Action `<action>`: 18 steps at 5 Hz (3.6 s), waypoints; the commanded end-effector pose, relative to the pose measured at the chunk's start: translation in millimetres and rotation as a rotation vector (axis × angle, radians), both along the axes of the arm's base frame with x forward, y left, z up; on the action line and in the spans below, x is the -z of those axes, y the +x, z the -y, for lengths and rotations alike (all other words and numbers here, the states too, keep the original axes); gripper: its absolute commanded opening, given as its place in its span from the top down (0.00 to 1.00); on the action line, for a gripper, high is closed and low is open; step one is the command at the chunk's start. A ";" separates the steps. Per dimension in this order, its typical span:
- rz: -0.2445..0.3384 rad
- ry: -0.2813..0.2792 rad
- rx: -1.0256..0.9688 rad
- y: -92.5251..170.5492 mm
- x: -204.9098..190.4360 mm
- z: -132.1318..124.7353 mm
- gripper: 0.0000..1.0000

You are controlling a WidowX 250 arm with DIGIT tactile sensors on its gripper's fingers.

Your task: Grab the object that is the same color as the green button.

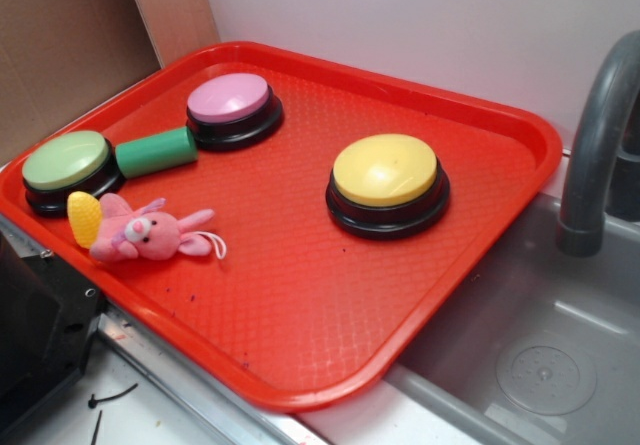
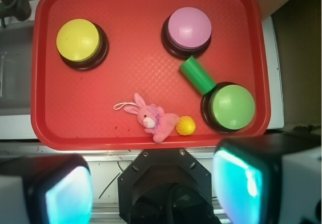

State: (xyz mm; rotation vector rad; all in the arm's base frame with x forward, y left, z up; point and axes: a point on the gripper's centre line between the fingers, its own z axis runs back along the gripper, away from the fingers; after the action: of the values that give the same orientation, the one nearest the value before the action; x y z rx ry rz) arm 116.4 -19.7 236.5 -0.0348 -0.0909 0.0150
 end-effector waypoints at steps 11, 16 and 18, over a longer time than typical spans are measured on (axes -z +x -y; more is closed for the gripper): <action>0.089 0.173 0.454 98.4 204.3 -92.0 0.00; 0.040 -0.001 0.180 94.6 102.9 -33.7 1.00; 0.010 -0.090 0.069 93.8 38.5 -1.7 1.00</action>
State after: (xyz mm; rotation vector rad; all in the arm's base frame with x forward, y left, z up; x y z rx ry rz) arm 195.8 -22.0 179.4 -0.1276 -0.0359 -0.0385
